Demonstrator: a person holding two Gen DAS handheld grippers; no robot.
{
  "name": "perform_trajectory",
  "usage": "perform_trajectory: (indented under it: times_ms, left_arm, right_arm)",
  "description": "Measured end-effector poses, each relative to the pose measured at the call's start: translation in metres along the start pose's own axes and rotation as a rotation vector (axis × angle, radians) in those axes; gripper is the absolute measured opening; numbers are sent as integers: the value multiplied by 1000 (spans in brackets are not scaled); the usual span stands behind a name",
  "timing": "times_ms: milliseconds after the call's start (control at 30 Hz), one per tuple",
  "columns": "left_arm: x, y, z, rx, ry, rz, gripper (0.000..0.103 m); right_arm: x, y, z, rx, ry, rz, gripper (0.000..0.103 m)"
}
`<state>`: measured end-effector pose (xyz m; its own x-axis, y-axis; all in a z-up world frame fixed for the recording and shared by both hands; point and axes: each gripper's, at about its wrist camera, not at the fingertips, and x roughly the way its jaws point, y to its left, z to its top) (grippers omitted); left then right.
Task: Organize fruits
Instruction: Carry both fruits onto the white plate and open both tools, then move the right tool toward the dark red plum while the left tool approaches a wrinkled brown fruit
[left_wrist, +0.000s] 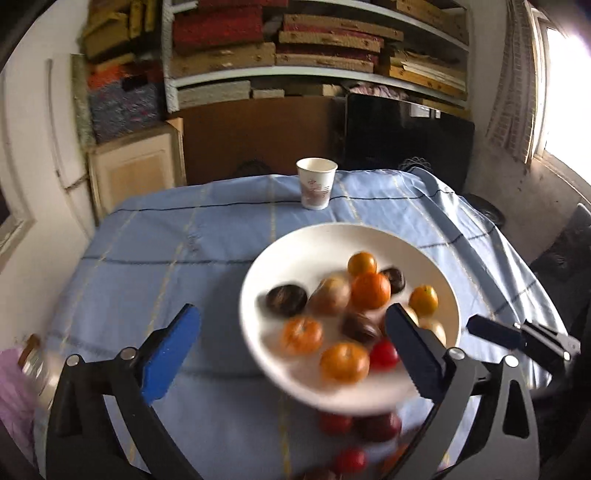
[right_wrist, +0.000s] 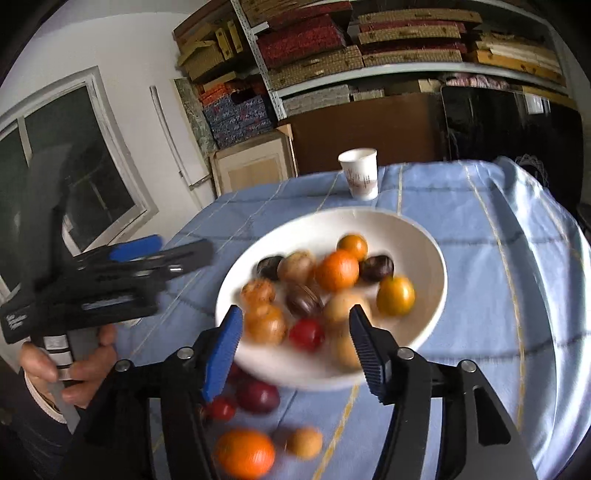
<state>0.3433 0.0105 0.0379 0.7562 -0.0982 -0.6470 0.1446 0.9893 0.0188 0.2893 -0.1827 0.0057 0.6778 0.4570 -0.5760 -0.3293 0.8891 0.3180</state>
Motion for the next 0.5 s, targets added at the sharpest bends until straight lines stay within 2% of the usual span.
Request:
perform_trajectory:
  times_ms: [167,267,333,500]
  left_arm:
    - [-35,12,-59,-48,-17,14,98]
    - [-35,26,-90,-104,28,43,98]
    - [-34,35,-100,-141,58,60,98]
    - [-43,51,-114,-212,45,60,98]
  right_arm:
    - [-16,-2,-45,28,86,49,62]
    - [-22,3,-73,67,145,82,62]
    - [-26,9,-83,71,158,105,62]
    - [-27,21,-96,27,176,92,60]
